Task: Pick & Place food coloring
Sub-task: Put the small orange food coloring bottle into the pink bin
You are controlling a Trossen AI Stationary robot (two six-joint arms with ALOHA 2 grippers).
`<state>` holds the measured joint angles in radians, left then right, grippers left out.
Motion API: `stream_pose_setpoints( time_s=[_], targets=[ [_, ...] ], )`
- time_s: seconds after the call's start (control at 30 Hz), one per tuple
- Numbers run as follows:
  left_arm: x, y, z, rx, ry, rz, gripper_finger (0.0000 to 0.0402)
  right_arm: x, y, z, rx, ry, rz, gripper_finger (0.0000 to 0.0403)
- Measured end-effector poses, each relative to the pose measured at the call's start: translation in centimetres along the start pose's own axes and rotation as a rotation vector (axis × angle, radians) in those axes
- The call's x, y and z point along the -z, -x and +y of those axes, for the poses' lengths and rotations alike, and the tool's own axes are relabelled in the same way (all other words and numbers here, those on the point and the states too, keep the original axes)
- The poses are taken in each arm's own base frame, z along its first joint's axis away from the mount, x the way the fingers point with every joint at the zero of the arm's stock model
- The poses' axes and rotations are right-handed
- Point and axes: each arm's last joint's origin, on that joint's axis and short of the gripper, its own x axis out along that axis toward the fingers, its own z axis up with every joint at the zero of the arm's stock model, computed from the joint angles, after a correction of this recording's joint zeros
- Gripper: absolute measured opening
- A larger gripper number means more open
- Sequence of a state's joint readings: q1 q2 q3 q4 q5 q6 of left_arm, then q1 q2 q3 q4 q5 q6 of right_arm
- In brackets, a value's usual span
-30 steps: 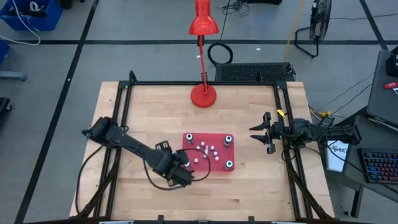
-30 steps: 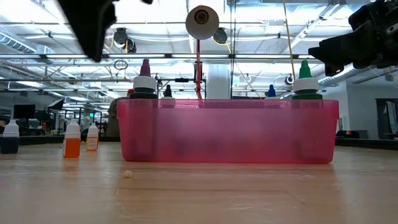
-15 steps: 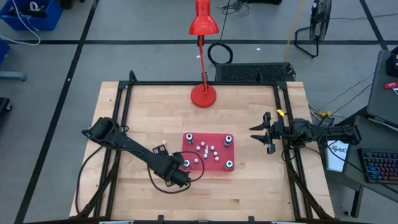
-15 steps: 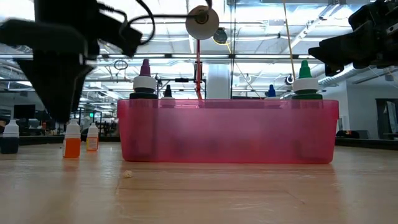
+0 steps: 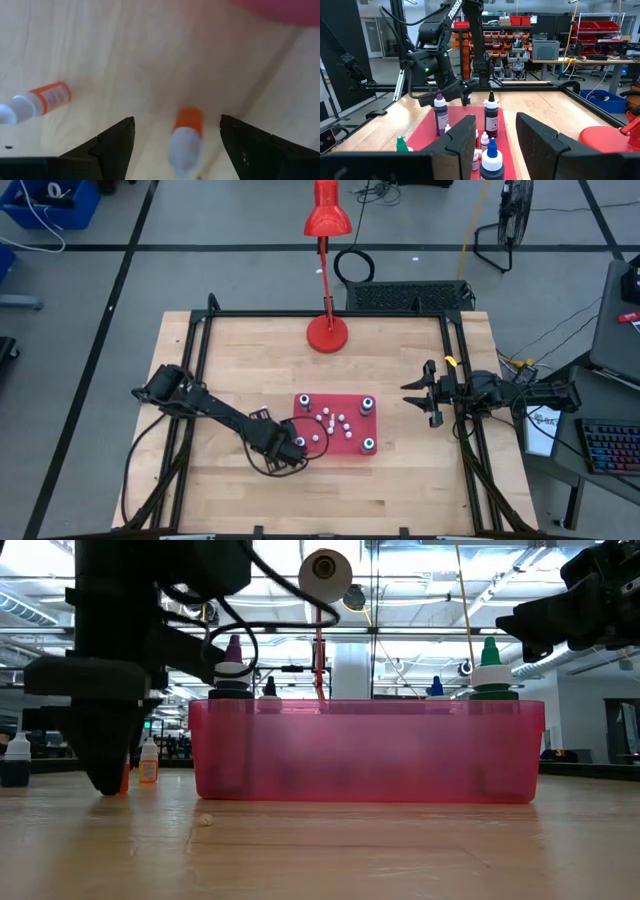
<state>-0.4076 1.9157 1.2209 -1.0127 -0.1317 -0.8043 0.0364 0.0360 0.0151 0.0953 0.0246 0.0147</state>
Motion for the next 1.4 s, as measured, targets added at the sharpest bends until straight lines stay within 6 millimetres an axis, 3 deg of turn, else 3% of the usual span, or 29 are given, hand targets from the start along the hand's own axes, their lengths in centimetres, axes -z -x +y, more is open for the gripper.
stream_pose_setpoints(
  time_s=[0.7, 0.87, 1.13, 1.27, 1.4],
  targets=[
    [-0.4, -0.2, 0.2, 0.017, 0.026, -0.013, 0.0268, 0.0, 0.0, 0.0, 0.000, 0.000, 0.000, 0.0130],
    [-0.4, -0.3, 0.2, 0.020, 0.032, -0.011, 0.0220, 0.0, 0.0, 0.0, 0.000, 0.000, 0.000, 0.0130],
    [-0.4, -0.4, 0.2, 0.016, 0.033, -0.012, 0.0066, 0.0, 0.0, 0.0, 0.000, 0.000, 0.000, 0.0130],
    [-0.4, 0.0, 0.2, 0.004, 0.045, 0.001, 0.0061, 0.0, 0.0, 0.0, 0.000, 0.000, 0.000, 0.0130],
    [-0.6, 1.7, -0.1, -0.001, 0.040, 0.007, 0.0061, 0.0, 0.0, 0.0, 0.000, 0.000, 0.000, 0.0130]
  ],
)
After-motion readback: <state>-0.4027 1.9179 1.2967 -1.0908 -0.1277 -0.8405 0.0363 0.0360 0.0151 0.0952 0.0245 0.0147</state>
